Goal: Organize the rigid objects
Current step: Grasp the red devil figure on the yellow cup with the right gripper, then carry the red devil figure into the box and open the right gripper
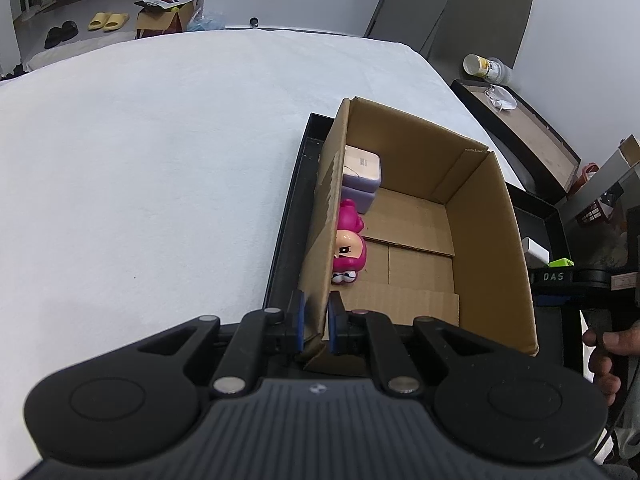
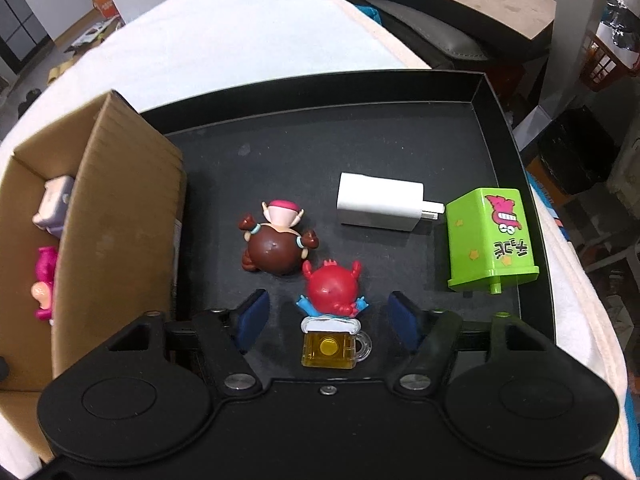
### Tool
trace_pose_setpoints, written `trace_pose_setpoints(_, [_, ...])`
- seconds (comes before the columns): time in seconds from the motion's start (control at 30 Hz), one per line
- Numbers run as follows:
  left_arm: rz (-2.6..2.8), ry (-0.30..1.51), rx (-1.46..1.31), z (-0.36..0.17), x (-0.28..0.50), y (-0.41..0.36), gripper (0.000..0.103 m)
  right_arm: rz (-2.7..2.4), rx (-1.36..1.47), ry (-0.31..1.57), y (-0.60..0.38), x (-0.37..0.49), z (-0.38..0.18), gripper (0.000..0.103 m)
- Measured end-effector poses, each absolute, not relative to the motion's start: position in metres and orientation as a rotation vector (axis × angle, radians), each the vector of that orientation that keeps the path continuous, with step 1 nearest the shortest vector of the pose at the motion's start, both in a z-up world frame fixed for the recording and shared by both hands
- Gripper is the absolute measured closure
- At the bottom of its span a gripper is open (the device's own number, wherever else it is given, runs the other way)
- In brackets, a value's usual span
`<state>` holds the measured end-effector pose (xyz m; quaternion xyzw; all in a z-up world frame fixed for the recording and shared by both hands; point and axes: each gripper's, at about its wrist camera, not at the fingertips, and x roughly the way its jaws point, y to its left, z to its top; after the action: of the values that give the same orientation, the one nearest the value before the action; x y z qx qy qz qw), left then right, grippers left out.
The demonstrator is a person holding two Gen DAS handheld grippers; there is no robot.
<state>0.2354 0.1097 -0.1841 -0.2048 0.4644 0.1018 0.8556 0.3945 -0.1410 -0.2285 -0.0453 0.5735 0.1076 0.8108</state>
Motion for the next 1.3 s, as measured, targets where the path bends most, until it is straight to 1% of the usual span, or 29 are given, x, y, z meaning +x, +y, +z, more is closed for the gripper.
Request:
trace_pose_setpoints(0.03, [0.214,0.977,-0.430,-0.184,0.235,0.110,0.093,0.228,-0.111,1.234,-0.140,0.395,-0.230,0.064])
trace_pose_setpoints(0.17, [0.213,0.977,-0.427,-0.184,0.235,0.109,0.093,0.231,-0.161,1.234,-0.137,0.390,-0.228,0.064])
trace_pose_setpoints(0.33, [0.204,0.976,-0.414,-0.184,0.235,0.107,0.093,0.239,-0.154,1.221,-0.140,0.384,-0.218,0.064])
trace_pose_setpoints(0.83, [0.160,0.988,-0.377,-0.183,0.234,0.103,0.093,0.264,-0.112,1.152,-0.149,0.370,-0.170,0.064])
trace_pose_setpoints(1.3, [0.136,0.979,-0.374,-0.181,0.233,0.104,0.093,0.310,-0.152,1.095,-0.126,0.365,-0.137,0.064])
